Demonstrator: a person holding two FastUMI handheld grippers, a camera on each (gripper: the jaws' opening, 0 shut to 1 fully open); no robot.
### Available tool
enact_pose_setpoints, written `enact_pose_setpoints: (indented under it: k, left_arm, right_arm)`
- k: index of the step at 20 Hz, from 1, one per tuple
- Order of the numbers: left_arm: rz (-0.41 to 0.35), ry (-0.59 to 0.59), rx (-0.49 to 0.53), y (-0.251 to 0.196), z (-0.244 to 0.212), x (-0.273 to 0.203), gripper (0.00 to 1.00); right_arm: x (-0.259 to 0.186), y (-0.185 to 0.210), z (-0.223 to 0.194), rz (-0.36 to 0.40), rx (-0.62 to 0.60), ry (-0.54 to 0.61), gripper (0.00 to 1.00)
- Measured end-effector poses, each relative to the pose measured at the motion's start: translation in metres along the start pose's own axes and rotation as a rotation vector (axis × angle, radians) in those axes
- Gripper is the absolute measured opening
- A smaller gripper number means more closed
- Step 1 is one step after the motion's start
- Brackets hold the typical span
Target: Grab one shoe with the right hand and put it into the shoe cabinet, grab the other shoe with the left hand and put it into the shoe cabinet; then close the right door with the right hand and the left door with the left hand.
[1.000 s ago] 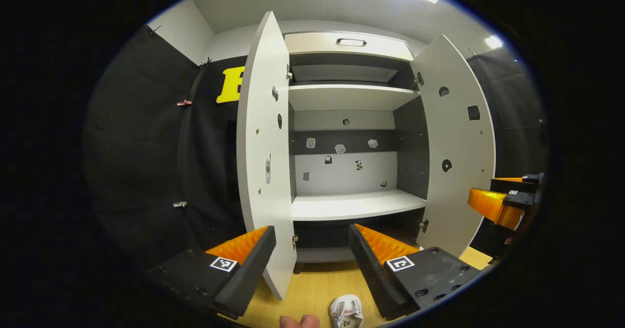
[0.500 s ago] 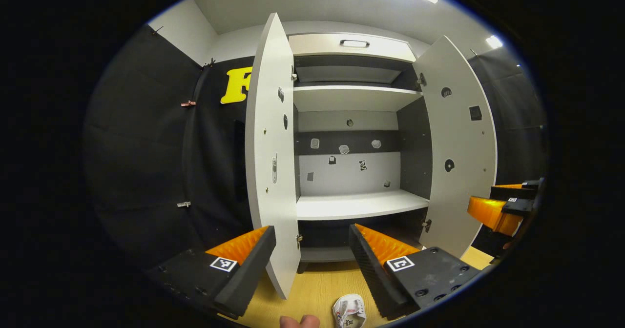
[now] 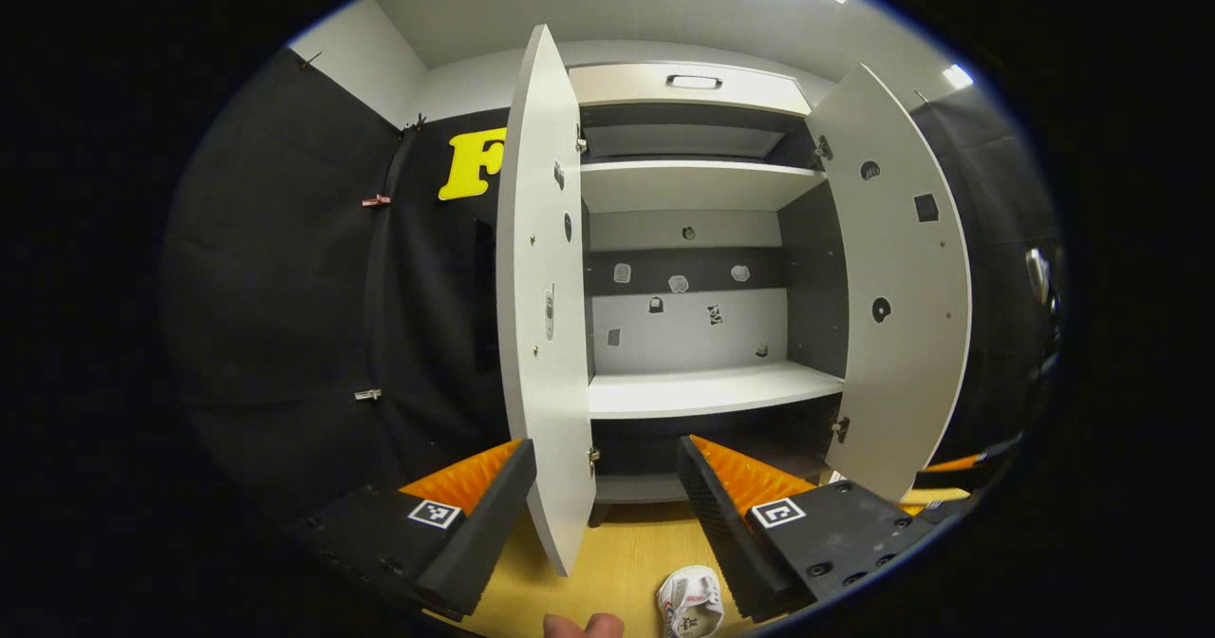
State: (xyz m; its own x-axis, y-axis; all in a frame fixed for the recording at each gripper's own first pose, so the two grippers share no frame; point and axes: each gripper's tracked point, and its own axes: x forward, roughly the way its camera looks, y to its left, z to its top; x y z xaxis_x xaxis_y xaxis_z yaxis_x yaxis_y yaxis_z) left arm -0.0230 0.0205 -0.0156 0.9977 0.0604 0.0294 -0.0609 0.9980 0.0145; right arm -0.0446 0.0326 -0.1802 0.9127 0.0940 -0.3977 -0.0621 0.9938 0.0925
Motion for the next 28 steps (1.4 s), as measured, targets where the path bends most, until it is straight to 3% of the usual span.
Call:
enact_pose_setpoints:
  k: [5,9,11,13,14,16,23,24,26,27,28]
  left_arm:
    - [0.022,0.018,0.007,0.005,-0.013,-0.006,0.95]
    - [0.026,0.048,0.028,0.003,-0.030,-0.011,0.95]
    - [0.021,0.068,0.026,0.001,-0.040,-0.013,0.95]
    - [0.023,0.080,0.031,0.000,-0.047,-0.016,0.95]
    - [0.022,0.083,0.033,0.000,-0.049,-0.018,0.95]
    - [0.027,0.099,0.030,0.002,-0.058,-0.019,0.95]
    - [0.064,0.151,0.031,0.018,-0.082,-0.023,0.95]
    - [0.068,0.153,0.031,0.019,-0.084,-0.023,0.95]
    - [0.072,0.159,0.034,0.021,-0.085,-0.022,0.95]
    - [0.074,0.161,0.036,0.021,-0.087,-0.021,0.95]
    - [0.075,0.163,0.037,0.021,-0.088,-0.019,0.95]
  right_arm:
    - [0.016,0.004,-0.097,0.021,0.011,0.176,0.99]
    - [0.038,0.006,-0.152,0.026,0.031,0.244,0.99]
    - [0.049,0.006,-0.176,0.018,0.047,0.275,0.88]
    - [0.063,0.006,-0.194,0.011,0.075,0.296,0.63]
    - [0.071,0.005,-0.203,-0.001,0.076,0.300,0.68]
    - [0.085,0.001,-0.220,-0.037,0.088,0.314,0.58]
    - [0.130,-0.007,-0.227,-0.102,0.082,0.226,0.57]
    - [0.133,-0.016,-0.232,-0.134,0.077,0.241,0.52]
    - [0.136,-0.017,-0.228,-0.144,0.075,0.223,0.23]
    - [0.137,-0.015,-0.232,-0.135,0.057,0.229,0.21]
    - [0.138,-0.013,-0.230,-0.107,0.039,0.233,0.12]
